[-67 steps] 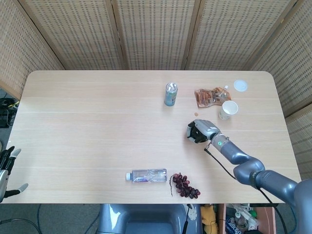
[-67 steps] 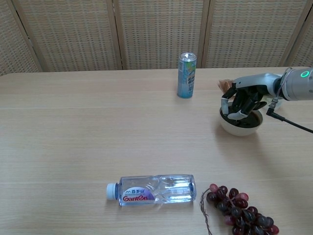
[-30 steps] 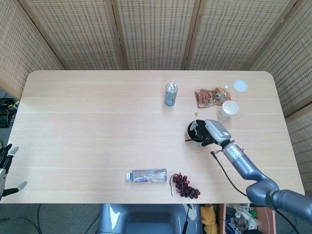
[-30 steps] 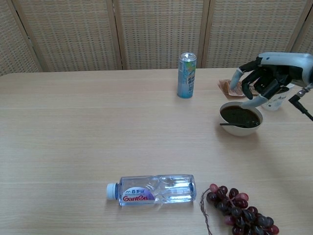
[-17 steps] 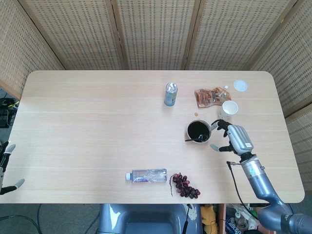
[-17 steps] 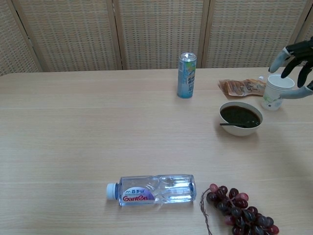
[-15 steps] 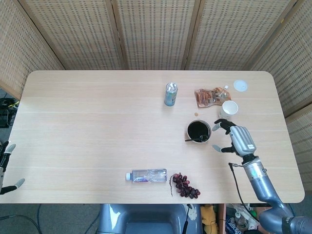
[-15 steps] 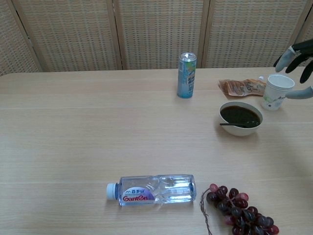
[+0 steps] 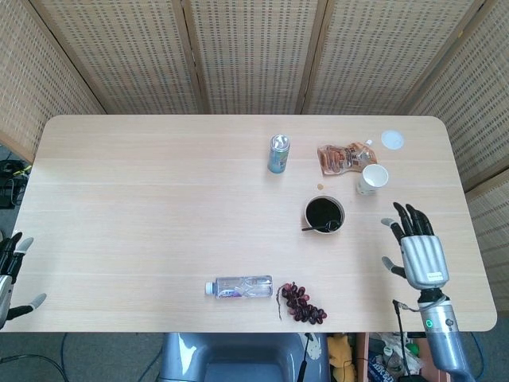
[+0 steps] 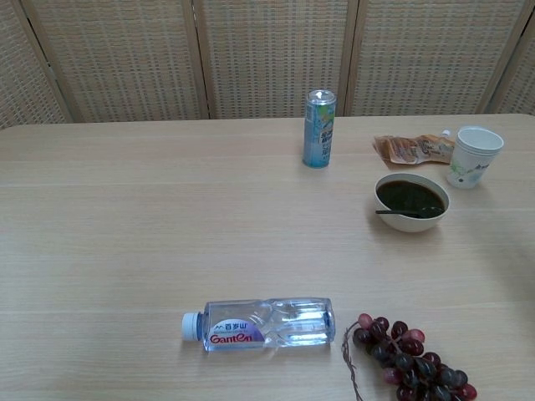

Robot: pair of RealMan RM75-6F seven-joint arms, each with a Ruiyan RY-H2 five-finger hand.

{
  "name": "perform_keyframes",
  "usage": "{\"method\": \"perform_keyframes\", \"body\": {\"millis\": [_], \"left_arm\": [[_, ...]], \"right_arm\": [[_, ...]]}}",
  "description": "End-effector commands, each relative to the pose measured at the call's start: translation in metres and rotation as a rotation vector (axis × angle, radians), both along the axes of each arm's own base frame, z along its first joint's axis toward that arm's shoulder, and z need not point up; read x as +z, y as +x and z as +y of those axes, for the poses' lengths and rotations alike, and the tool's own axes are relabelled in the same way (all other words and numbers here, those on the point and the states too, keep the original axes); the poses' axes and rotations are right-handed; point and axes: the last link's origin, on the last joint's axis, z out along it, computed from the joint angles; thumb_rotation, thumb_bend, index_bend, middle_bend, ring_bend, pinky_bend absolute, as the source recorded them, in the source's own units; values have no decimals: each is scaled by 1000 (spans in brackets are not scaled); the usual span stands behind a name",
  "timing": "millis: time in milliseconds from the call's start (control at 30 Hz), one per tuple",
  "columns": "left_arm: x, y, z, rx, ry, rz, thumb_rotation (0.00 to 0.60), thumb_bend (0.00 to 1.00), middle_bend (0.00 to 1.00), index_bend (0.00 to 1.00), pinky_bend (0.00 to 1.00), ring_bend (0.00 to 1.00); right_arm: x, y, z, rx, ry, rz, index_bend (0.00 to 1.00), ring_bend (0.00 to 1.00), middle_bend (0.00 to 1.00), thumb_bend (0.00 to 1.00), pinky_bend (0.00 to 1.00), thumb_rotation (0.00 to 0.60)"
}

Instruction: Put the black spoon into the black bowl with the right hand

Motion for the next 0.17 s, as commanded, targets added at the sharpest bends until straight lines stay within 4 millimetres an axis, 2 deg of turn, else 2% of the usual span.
{"method": "perform_keyframes", "body": {"millis": [33, 167], "left_arm": [[-1, 2, -3, -8, -11, -1, 600, 36, 0, 0, 0, 0], [-3, 6, -5, -25, -18, -7, 600, 35, 0, 0, 0, 0]], "right_arm": [[1, -3, 15, -26, -12, -4, 294, 78, 142, 198, 163, 600], [3, -6, 26, -40, -11, -12, 294, 75, 142, 198, 163, 600]]}}
